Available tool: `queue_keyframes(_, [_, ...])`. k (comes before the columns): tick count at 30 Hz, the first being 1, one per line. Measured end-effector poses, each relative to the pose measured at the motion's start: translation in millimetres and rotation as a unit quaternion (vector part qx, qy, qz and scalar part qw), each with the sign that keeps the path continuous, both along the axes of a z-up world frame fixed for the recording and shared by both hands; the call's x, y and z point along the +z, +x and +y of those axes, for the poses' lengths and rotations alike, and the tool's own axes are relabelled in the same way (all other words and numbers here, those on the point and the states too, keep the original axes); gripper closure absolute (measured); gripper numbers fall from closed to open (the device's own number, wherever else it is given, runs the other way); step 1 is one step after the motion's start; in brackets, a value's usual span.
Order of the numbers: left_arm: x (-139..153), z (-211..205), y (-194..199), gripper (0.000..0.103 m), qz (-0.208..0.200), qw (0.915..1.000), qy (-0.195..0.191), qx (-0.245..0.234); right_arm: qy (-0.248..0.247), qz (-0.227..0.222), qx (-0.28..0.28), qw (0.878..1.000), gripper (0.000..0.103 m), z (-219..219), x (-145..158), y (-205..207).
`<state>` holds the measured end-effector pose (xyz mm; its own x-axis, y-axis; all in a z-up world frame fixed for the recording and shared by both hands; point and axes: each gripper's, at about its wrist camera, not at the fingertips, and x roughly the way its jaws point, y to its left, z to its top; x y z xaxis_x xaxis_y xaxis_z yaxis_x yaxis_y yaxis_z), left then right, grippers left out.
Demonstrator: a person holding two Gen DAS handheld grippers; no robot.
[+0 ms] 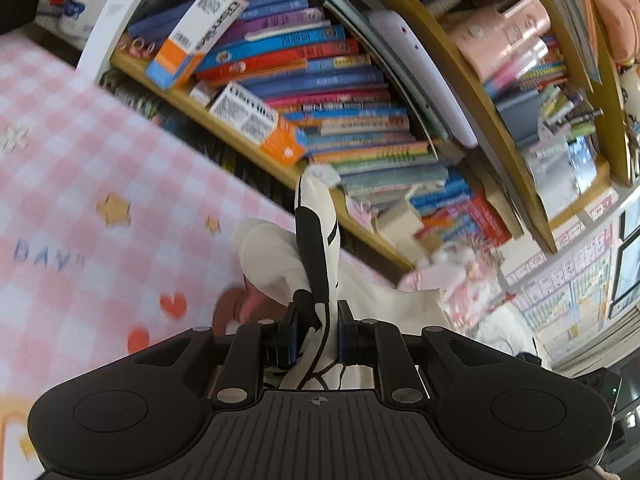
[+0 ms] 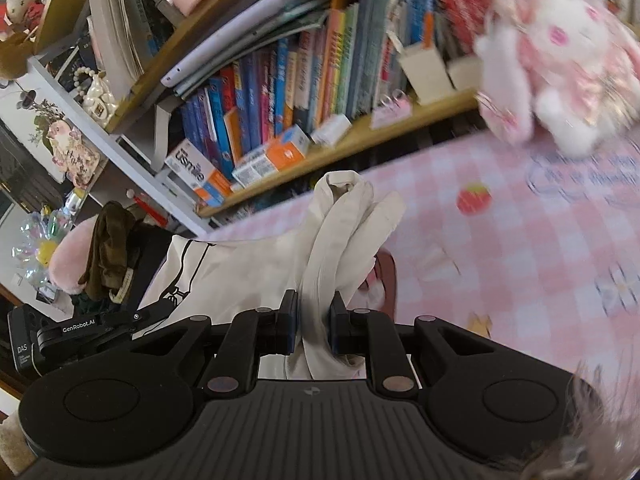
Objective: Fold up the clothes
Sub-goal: 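Carry the held shirt with both grippers toward the bookshelf and lay it down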
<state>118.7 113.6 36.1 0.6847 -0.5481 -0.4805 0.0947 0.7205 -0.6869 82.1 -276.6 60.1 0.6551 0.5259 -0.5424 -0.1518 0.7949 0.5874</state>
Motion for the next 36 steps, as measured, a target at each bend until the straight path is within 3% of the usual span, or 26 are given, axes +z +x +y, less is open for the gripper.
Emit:
queue_keyframes(14, [-18,5,107,0.087,-0.01,0.9998,0.008,0.012,0.001,-0.026,-0.02,0.999,0.089,11,-13,111])
queue_keyframes(28, [-56,10,150,0.086,-0.007,0.9997,0.014,0.016,0.013,-0.028,-0.033,0.999,0.089,11,-46,163])
queue_keyframes(30, [-71,11,154,0.086,0.017,0.9995,0.019,0.02,0.009,-0.017,-0.039,0.999,0.089,11,-57,168])
queue_keyframes(34, [-90,17,153,0.081,0.044,0.9987,0.009,0.026,-0.005,0.048,-0.046,0.998,0.086,11,-89,178])
queue_keyframes(36, [-93,19,152,0.08,0.049,0.9984,-0.003,0.03,0.021,0.051,-0.057,0.997,0.085,6,-95,177])
